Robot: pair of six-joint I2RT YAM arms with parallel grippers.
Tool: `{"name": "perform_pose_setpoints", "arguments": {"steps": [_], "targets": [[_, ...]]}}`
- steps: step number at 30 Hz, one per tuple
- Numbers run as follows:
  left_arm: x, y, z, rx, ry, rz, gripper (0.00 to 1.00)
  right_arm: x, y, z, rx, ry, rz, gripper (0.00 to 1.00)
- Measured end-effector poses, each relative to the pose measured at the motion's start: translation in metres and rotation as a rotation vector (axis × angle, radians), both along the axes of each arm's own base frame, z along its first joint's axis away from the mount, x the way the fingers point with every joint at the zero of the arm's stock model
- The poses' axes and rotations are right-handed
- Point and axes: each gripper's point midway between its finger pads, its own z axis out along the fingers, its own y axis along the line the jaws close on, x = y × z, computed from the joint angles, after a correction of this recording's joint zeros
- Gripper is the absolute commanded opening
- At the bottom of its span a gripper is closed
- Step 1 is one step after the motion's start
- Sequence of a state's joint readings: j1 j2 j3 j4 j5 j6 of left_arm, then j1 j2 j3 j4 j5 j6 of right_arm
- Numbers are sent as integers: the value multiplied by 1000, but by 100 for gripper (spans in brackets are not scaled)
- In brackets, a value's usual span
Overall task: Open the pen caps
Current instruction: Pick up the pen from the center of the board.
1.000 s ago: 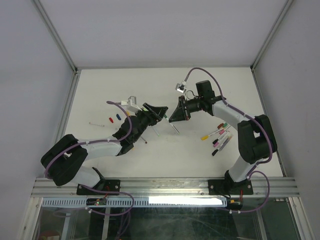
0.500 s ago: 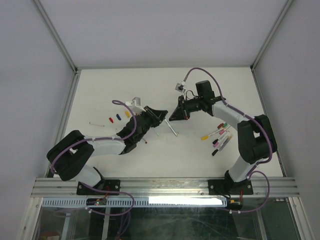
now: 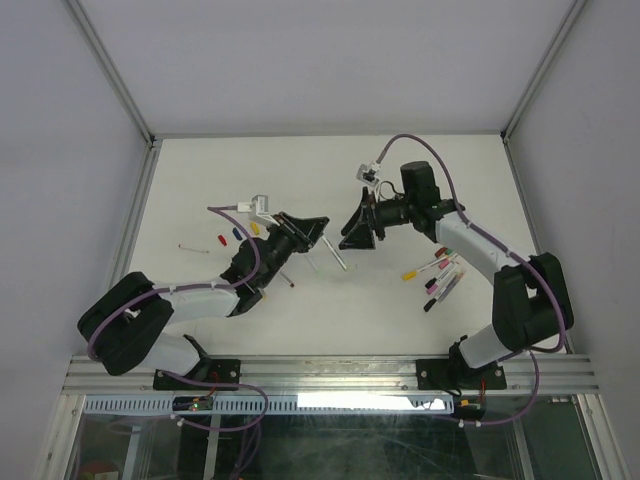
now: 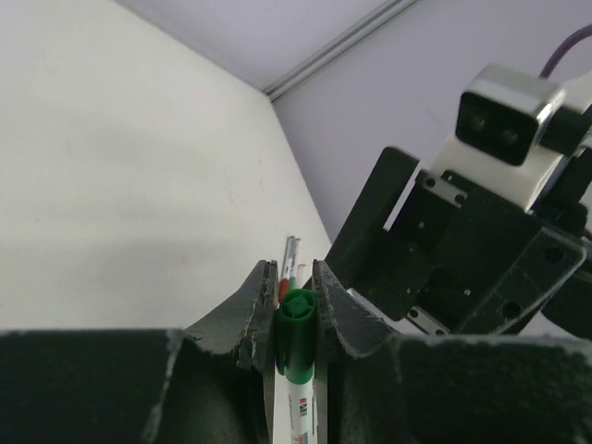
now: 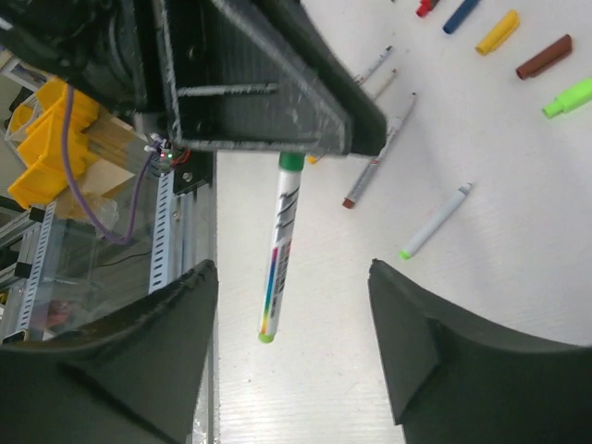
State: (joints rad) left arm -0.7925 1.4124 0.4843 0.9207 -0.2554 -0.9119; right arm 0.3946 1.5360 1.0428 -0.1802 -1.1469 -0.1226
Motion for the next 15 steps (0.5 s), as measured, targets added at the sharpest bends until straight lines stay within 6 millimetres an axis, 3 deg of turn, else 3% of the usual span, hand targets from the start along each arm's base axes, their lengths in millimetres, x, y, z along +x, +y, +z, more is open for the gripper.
{"name": "perform_pose_setpoints", "arguments": {"steps": [4,8,15], "targets": [[-8,10,24,-38,-108,-35,0,-26,2,11,29,-29,32,85],[-20,11,51,-71,-212,-87,0,-49,6,17,53,-66,52,86],[-33,7,72,-102,-298,-146,0,-42,11,21,67,-73,0,77]]}}
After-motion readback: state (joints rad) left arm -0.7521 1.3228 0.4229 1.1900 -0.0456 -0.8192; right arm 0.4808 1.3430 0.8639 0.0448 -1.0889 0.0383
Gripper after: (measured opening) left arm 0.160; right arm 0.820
